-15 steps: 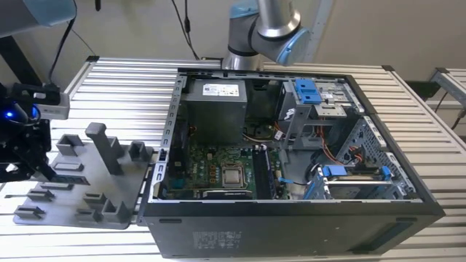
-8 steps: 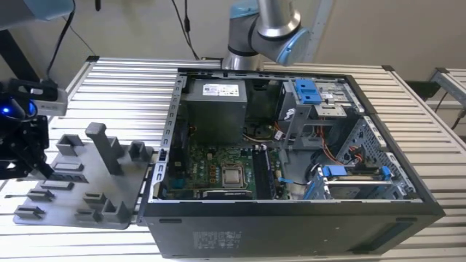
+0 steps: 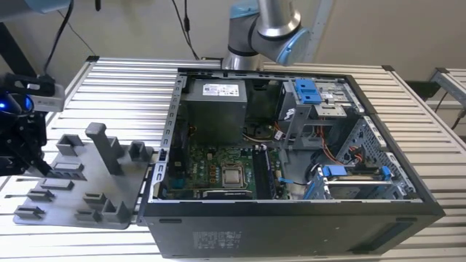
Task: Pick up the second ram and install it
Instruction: 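Pick up the second ram and move it above second insertion slot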
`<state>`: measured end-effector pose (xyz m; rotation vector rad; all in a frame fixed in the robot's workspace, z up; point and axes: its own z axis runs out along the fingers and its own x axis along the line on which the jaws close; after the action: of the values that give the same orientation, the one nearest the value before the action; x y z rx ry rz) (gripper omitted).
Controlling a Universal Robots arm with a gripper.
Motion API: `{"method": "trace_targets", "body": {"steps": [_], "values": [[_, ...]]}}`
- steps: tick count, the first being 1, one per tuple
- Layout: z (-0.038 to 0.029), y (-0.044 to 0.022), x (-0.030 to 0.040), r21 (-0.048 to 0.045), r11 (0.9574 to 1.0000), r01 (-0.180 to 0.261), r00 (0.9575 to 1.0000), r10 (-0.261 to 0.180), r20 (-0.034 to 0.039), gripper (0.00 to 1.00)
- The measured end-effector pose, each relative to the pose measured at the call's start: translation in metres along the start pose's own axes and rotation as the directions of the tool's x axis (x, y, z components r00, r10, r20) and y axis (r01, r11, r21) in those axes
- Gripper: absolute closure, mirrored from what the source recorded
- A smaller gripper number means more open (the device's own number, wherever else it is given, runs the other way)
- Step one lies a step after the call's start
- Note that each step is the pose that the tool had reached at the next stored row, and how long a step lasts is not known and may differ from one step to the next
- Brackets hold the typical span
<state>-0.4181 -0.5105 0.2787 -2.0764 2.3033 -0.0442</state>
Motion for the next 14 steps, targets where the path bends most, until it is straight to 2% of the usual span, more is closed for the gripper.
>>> {"method": "trace_targets", "body": {"steps": [14], "values": [[-0.0137, 0.0002, -0.0001, 0.0007, 1.0, 0.0, 1.0, 0.0, 0.0002, 0.86]]}}
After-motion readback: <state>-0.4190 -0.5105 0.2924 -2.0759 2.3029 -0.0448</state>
